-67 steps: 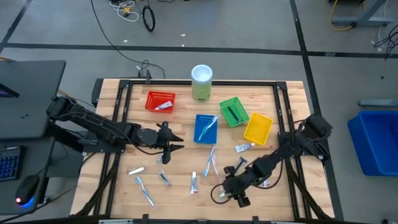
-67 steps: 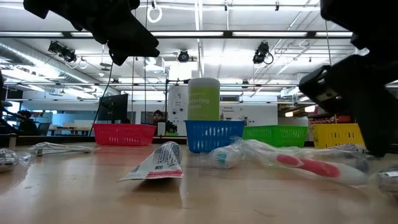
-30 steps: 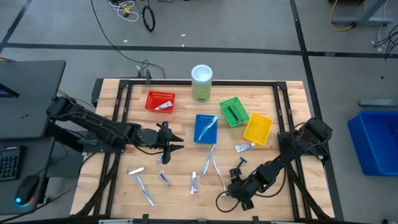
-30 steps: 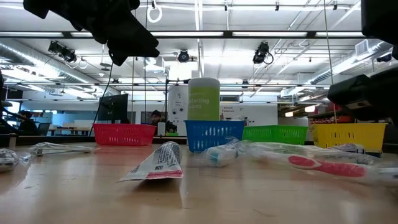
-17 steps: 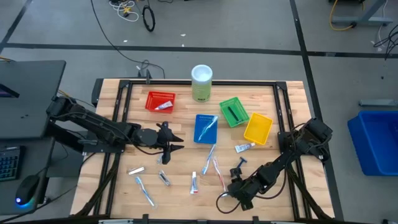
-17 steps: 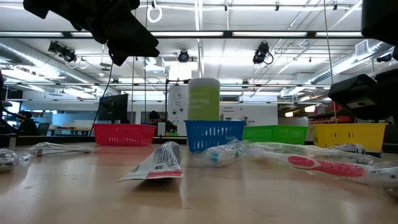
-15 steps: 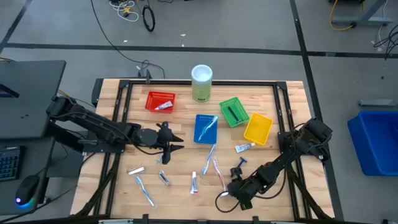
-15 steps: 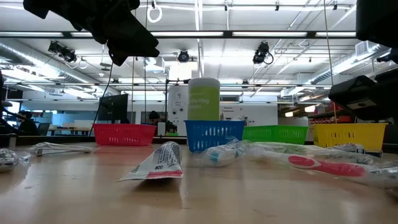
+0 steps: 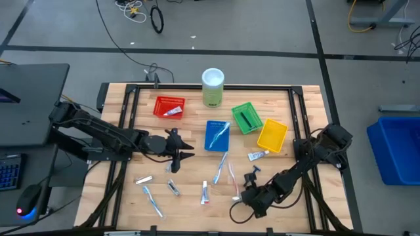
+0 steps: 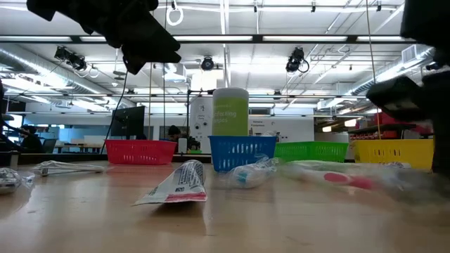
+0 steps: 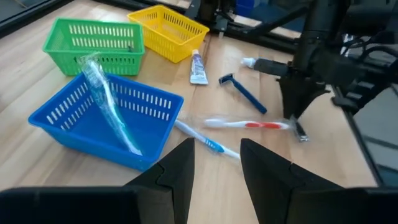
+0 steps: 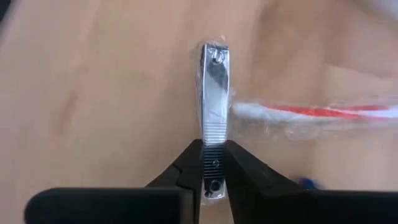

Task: Pick & Place Travel size toiletries
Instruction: Put the silver nail cutter into the yellow bin

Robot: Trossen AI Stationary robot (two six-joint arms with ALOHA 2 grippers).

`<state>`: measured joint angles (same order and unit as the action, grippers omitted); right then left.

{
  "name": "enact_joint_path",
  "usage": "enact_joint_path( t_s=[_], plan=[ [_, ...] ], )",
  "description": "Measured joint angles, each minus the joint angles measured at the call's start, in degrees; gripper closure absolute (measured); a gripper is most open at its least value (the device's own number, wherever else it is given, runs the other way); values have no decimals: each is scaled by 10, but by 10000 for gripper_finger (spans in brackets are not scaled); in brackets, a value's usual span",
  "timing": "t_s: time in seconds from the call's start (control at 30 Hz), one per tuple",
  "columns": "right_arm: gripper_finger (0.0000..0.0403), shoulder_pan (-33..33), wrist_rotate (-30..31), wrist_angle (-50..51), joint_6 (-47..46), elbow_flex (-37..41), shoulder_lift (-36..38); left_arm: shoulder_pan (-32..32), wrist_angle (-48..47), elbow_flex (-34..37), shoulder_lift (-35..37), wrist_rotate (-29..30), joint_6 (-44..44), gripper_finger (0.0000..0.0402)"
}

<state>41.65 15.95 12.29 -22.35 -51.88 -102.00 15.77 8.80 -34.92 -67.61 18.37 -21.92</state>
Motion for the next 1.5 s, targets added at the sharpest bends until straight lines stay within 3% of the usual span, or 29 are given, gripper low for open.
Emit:
enact_joint_path(
  t_s=[0.17,0.4,0.6,0.8,1.0,1.23,1.5],
  plan=[
    [350,-6,77,-9,38,-2,49,0,25,0,0,-2,-29,262],
    [351,-50,64,-13,55,-2,49,-7,121,0,-30,-96,49,262],
    [351,-81,50,-18,55,-2,46,-9,222,-9,-148,-132,105,262],
    [352,-97,20,-25,57,-3,46,-12,220,-71,-271,-140,89,257],
    [352,-115,20,-32,49,-3,46,-12,218,-152,-370,-191,76,213],
    [352,-131,20,-36,46,-3,46,-8,173,-204,-416,-189,40,180],
    [352,-146,38,-49,37,-3,46,-5,146,-205,-419,-179,31,198]
  ],
)
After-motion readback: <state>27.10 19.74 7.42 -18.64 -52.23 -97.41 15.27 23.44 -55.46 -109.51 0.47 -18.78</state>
